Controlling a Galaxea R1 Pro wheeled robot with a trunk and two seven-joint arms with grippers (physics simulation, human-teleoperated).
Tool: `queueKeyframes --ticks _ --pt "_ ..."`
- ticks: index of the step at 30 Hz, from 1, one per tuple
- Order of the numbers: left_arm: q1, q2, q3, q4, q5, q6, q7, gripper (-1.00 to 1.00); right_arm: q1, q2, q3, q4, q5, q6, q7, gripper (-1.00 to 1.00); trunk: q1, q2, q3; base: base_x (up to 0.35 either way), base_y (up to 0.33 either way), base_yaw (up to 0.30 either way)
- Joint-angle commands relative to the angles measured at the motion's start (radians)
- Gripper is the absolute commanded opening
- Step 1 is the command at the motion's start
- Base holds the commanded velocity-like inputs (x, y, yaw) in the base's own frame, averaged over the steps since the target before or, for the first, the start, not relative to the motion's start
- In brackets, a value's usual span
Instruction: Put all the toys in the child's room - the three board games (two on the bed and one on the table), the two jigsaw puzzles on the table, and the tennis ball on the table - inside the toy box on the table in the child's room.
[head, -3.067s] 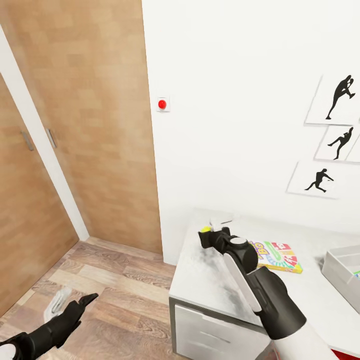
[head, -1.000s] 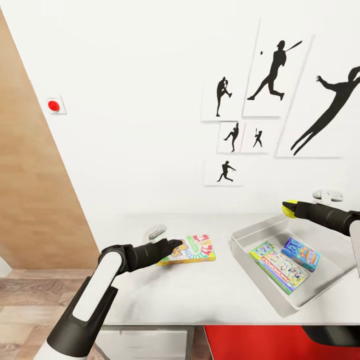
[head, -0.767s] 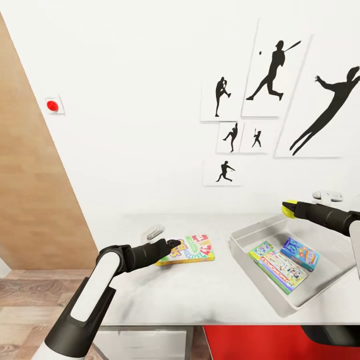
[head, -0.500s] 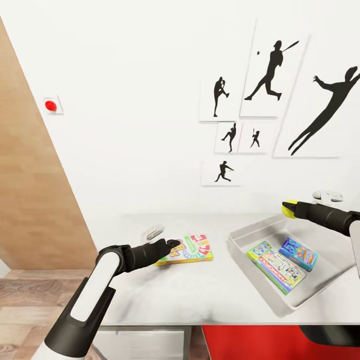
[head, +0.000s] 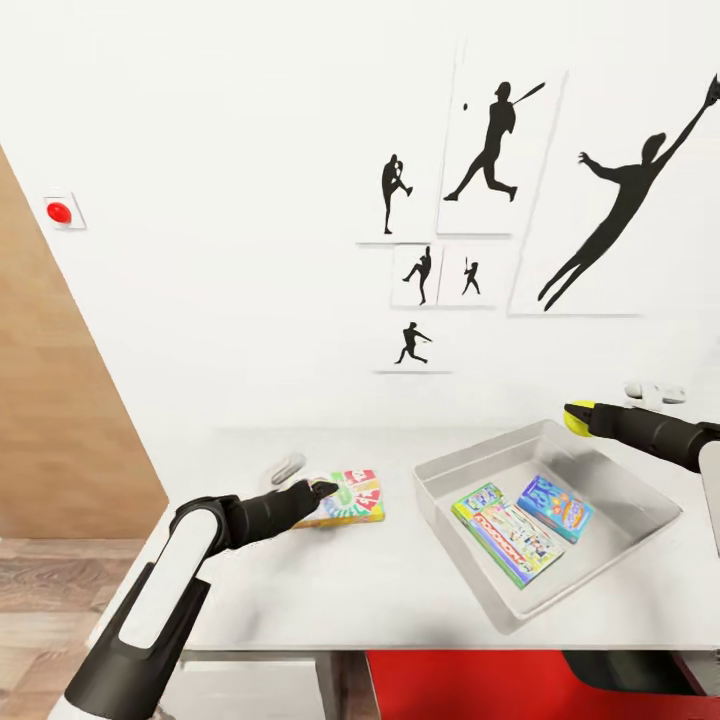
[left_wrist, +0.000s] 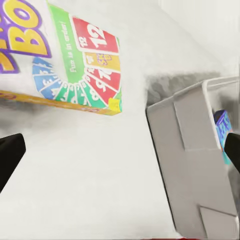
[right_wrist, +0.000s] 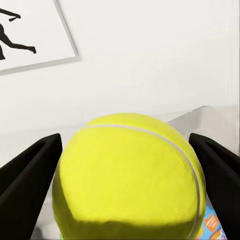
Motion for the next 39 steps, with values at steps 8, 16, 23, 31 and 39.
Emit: queueKeyframes --ticks 8,16,23,31,39 --pt "0.035 0.019 0.078 -0.003 0.018 -0.001 0.005 1.00 -0.001 0.000 -0.001 0.000 0.002 0.004 0.013 -1.00 0.000 -0.001 -0.001 0.000 -0.045 0.000" --pt "0.037 0.018 0.078 -0.003 0.019 0.002 0.006 1.00 -0.001 0.001 0.007 0.000 0.000 0.004 0.014 -1.00 0.000 -0.001 -0.001 0.000 -0.052 0.000" --pt "0.021 0.012 0.079 -0.002 0.019 0.007 0.007 1.00 -0.003 0.002 0.140 0.005 0.000 0.004 0.011 -1.00 0.000 -0.001 -0.001 0.000 -0.266 0.000" --pt "0.021 0.018 0.086 -0.003 0.020 0.009 0.009 1.00 -0.005 0.052 0.204 0.054 0.004 0.004 -0.001 -1.00 0.000 -0.001 -0.001 0.000 -0.127 0.000" --pt "0.032 0.024 0.091 -0.004 0.019 0.009 0.012 1.00 -0.001 0.050 0.276 0.095 0.022 0.004 -0.008 -1.00 0.000 -0.001 -0.001 0.000 -0.005 0.000"
